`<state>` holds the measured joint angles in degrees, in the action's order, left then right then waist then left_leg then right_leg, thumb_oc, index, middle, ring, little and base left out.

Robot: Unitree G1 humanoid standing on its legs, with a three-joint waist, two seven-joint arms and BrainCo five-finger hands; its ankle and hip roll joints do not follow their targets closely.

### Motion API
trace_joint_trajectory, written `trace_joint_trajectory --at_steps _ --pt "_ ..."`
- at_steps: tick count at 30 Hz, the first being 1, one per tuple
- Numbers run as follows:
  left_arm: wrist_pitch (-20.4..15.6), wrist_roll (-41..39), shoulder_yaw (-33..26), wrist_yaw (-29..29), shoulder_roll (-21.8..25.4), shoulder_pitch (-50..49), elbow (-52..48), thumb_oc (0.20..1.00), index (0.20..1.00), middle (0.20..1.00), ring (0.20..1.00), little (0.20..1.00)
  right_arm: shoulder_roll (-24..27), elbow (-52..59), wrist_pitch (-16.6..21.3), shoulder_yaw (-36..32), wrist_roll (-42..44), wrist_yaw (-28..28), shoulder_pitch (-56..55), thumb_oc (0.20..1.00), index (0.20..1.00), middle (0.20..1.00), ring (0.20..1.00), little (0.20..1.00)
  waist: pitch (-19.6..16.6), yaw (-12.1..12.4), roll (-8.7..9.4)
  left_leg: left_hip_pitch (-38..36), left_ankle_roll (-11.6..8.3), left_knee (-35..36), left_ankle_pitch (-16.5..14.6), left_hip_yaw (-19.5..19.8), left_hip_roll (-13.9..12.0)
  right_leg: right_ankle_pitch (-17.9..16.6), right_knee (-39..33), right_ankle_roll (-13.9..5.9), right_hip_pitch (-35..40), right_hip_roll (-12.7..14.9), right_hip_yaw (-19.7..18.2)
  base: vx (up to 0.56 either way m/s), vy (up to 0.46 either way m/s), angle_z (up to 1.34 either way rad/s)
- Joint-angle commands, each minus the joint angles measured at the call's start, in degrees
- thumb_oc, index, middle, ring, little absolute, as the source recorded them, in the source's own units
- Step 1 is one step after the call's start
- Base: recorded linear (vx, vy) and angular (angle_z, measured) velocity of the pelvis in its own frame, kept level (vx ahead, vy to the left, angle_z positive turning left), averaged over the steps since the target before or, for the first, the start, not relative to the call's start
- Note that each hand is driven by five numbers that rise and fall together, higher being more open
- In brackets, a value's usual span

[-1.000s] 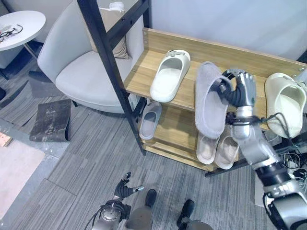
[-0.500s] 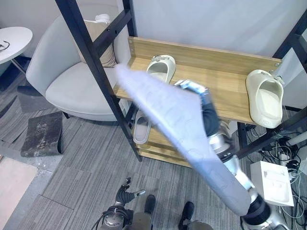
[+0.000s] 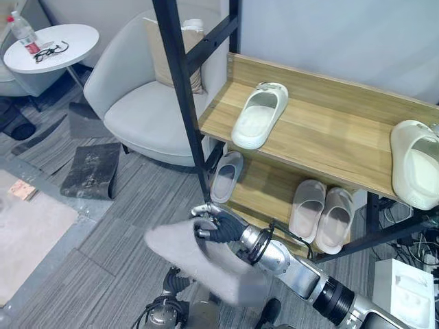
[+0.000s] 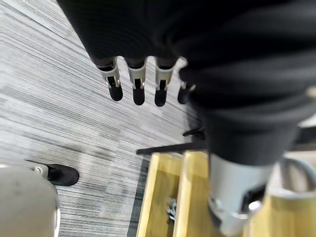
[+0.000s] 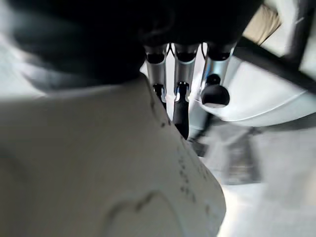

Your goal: Arrange the slippers neatly on the shoe rack.

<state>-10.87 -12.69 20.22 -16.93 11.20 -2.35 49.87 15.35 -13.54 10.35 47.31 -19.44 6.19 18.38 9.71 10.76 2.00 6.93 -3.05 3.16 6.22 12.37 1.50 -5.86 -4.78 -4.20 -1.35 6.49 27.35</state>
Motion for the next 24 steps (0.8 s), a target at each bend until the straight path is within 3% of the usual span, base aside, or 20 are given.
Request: trace_joint_trajectory --at_steps 1,3,4,5,8,9,12,15,17,20,24 --pt "-3.25 -2.17 2.25 -0.75 -0.39 4.85 0.03 1.0 1.0 1.0 1.0 1.0 0.26 0.73 -0.97 -3.6 -14.18 13.39 7.36 0.2 0.2 0.2 0.2 0.2 5.05 1.84 0.9 -1.41 -0.17 -2.08 -4.79 1.28 2.07 8.86 2.98 -2.06 4.33 0.21 0.7 -0.1 -0.016 0.31" --pt "-6.73 3.64 6.01 -1.81 0.58 1.97 -1.29 1.0 1.0 1.0 1.0 1.0 1.85 -8.1 -2.14 -8.91 -18.4 23.38 9.59 0.2 0.2 0.2 0.2 0.2 7.19 3.91 -0.11 0.63 -0.55 -3.16 -4.07 3.14 2.92 9.25 3.99 -1.96 3.27 0.41 2.64 -0.12 -0.027 0.41" --pt "-6.73 3.65 6.01 -1.81 0.58 1.98 -1.27 1.0 1.0 1.0 1.0 1.0 1.84 -8.14 -2.12 -8.91 -18.41 23.41 9.6 0.2 0.2 0.2 0.2 0.2 7.2 3.91 -0.11 0.64 -0.55 -3.18 -4.08 3.14 2.92 9.26 4.0 -1.96 3.26 0.41 2.64 -0.23 -0.038 0.43" --pt "-6.8 1.63 7.31 -2.41 0.65 6.04 0.29 1.0 1.0 1.0 1.0 1.0 2.79 -13.51 -5.13 -10.67 -20.94 30.76 13.14 0.2 0.2 0.2 0.2 0.2 10.11 3.81 -0.95 3.74 -0.81 -4.45 -3.25 3.88 3.12 9.37 6.07 -1.85 0.04 0.95 3.62 -0.19 -0.009 0.49" --pt "-7.3 0.16 7.85 -2.24 1.26 6.28 -1.24 1.0 1.0 1.0 1.0 1.0 3.36 -15.42 -6.51 -11.22 -21.9 32.03 14.61 0.2 0.2 0.2 0.2 0.2 10.91 4.11 -1.35 5.35 -0.84 -5.61 -3.11 4.11 3.24 9.4 7.07 -1.86 -1.29 1.38 3.9 -0.13 -0.016 0.26" --pt "-8.49 -2.34 8.54 -1.82 2.8 5.88 -5.04 1.0 1.0 1.0 1.0 1.0 5.98 -18.13 -9.35 -12.92 -23.19 33.88 18.51 0.2 0.2 0.2 0.2 0.2 12.26 4.36 -2.15 7.24 -0.86 -7.12 -4.33 4.33 3.06 10.69 9.4 -2.05 -3.71 1.81 3.08 -0.13 -0.007 -0.01" --pt "-8.9 -5.87 9.55 -0.55 3.81 6.78 -4.97 1.0 1.0 1.0 1.0 1.0 12.32 -23.23 -12.13 -15.49 -21.56 37.86 29.26 0.2 0.2 0.2 0.2 0.2 15.42 4.39 -3.6 14.34 -0.22 -13.5 -5.4 3.49 3.99 11.6 17.17 -1.69 -11.91 3.95 1.16 -0.21 0.085 -0.01" --pt "-8.91 -6.27 9.43 -0.4 3.19 7.53 -2.69 1.0 1.0 1.0 1.0 1.0 13.66 -24.47 -12.54 -15.27 -21.17 38.77 31.67 0.2 0.2 0.2 0.2 0.2 15.57 4.25 -3.58 16.76 0.01 -15.47 -6.04 3.01 4.3 12.32 19.49 -1.52 -14.71 4.67 0.28 -0.11 0.081 0.05" --pt "-9.3 -8.35 8.94 -0.15 1.46 9.9 2.97 1.0 1.0 1.0 1.0 1.0 16.84 -28.58 -14.01 -14.49 -20.91 41.02 37.04 0.2 0.2 0.2 0.2 0.2 16.07 3.85 -3.48 22.67 0.35 -20.14 -7.56 2.0 4.95 14.09 25.66 -0.97 -21.34 5.9 -1.66 -0.09 0.092 0.06" --pt "-10.26 -10.25 8.4 -0.2 1.53 11.04 2.96 1.0 1.0 1.0 1.0 1.0 18.79 -32.44 -14.68 -13.91 -19.5 42.13 42.04 0.2 0.2 0.2 0.2 0.2 16.52 3.57 -3.17 28.62 0.88 -25.25 -9.03 0.99 5.4 15.6 31.4 -0.55 -27.84 6.88 -3.35 -0.06 0.068 0.05" --pt "-10.59 -10.94 8.68 -0.06 1.23 11.9 4.92 1.0 1.0 1.0 1.0 1.0 18.92 -37.36 -14.28 -13.4 -16.91 43.66 45.09 0.2 0.2 0.2 0.2 0.2 16.47 3.87 -3.07 33.4 1.08 -30.37 -10.72 0.64 5.88 18.0 37.22 -0.04 -32.69 7.92 -4.39 -0.03 0.054 -0.08"
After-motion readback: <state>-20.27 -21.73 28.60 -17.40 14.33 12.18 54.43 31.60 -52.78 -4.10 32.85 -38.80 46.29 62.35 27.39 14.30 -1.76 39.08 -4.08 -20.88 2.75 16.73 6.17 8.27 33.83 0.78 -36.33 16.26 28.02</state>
